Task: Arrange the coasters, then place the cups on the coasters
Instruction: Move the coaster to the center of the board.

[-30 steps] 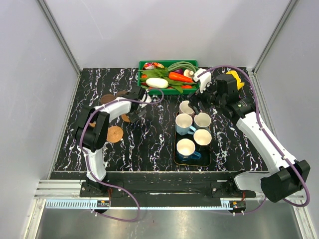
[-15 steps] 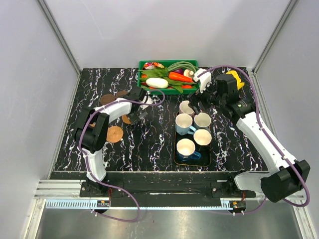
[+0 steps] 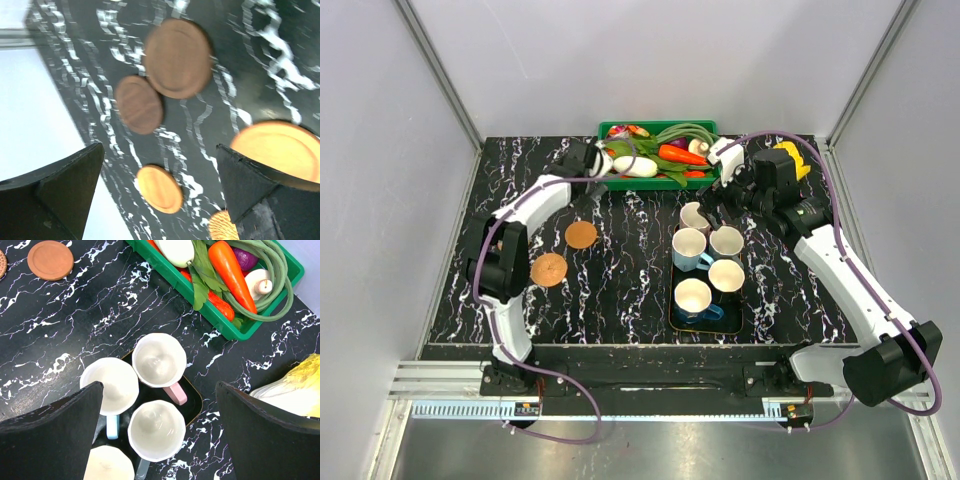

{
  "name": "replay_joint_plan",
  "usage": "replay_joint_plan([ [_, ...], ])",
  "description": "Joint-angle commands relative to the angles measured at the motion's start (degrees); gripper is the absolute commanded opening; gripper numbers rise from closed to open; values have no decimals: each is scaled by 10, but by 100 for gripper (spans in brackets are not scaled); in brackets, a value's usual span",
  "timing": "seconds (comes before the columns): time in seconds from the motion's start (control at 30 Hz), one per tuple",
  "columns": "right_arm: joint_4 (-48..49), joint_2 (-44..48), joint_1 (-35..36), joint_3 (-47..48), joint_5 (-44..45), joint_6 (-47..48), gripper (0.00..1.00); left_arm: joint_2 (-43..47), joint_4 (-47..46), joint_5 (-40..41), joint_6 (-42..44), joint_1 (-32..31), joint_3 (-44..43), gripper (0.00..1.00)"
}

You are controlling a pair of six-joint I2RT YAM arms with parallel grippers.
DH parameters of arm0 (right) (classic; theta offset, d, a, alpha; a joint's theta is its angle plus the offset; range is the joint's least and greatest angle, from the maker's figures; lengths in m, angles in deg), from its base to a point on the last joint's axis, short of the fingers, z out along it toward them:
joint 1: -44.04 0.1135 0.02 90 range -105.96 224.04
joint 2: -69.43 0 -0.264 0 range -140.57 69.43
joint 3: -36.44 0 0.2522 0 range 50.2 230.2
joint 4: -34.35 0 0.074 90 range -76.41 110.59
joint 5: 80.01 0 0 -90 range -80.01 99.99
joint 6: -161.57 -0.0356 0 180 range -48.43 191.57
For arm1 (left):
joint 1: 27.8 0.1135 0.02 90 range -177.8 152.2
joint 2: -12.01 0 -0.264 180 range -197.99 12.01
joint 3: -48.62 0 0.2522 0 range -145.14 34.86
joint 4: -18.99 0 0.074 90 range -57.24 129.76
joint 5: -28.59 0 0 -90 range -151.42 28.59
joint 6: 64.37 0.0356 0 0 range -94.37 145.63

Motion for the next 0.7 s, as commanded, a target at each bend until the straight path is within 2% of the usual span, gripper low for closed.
replay_joint_plan([
  [0.0, 22, 18, -3, -1, -5, 7, 100, -22, -6, 38, -9, 46, -85, 99],
  [0.3, 22, 17, -3, -3, -7, 9, 100, -154, 57, 93, -33, 117, -217, 99],
  [0.67, 22, 15, -3, -4, -7, 9, 100, -251, 75, 131, -39, 149, -290, 99],
])
